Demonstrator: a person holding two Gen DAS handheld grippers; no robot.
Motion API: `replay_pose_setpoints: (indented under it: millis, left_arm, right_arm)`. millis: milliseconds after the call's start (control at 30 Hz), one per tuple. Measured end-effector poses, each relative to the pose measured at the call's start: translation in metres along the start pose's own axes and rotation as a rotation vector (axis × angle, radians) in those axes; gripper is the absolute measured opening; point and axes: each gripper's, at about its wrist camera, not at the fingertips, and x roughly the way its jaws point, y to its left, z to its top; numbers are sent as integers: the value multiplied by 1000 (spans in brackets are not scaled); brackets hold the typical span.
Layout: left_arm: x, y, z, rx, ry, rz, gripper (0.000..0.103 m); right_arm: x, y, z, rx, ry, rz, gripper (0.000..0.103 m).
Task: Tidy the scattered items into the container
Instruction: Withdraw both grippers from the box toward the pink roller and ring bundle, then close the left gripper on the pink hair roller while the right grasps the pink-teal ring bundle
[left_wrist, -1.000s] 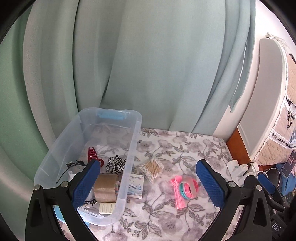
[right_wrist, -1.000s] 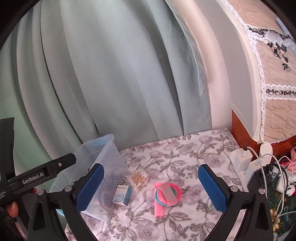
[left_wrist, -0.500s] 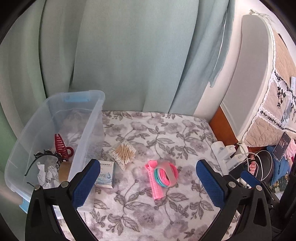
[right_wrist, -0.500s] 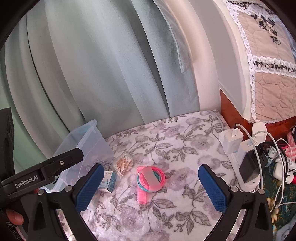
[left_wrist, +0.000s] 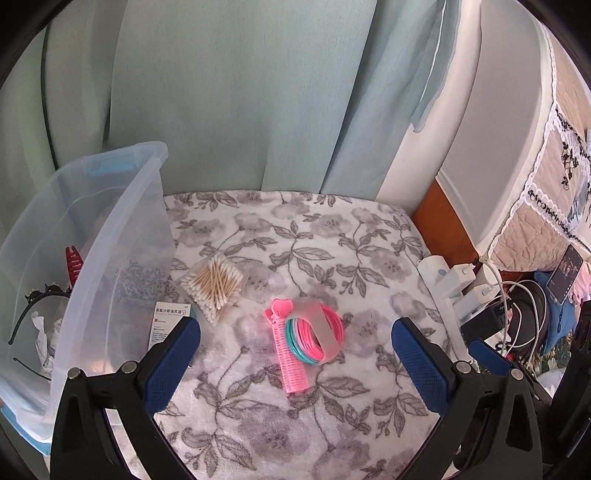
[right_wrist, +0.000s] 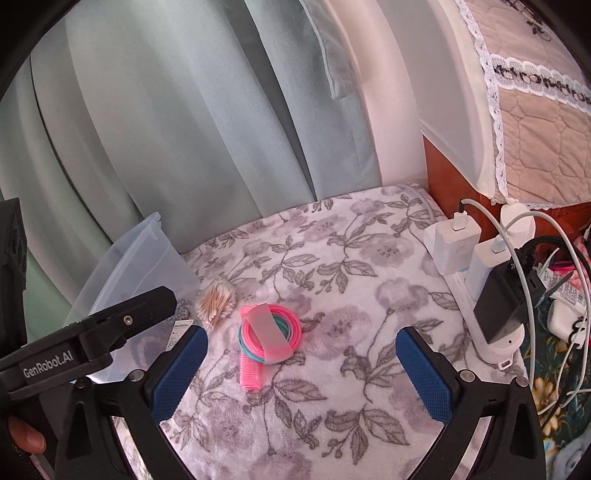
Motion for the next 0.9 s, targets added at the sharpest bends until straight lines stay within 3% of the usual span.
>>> replay_pose_setpoints:
  millis: [467, 700, 900]
  left_arm:
    - [48, 20, -19, -26, 123, -19, 103]
    - [62, 32, -23, -42, 163, 53, 103]
    - [75, 37, -36, -77, 223, 48, 103]
  right_arm:
    - [42, -13, -19, 1, 117, -14, 103]
    - [58, -15, -26, 17, 174, -1, 103]
    - [60, -21, -23, 42, 174, 27, 103]
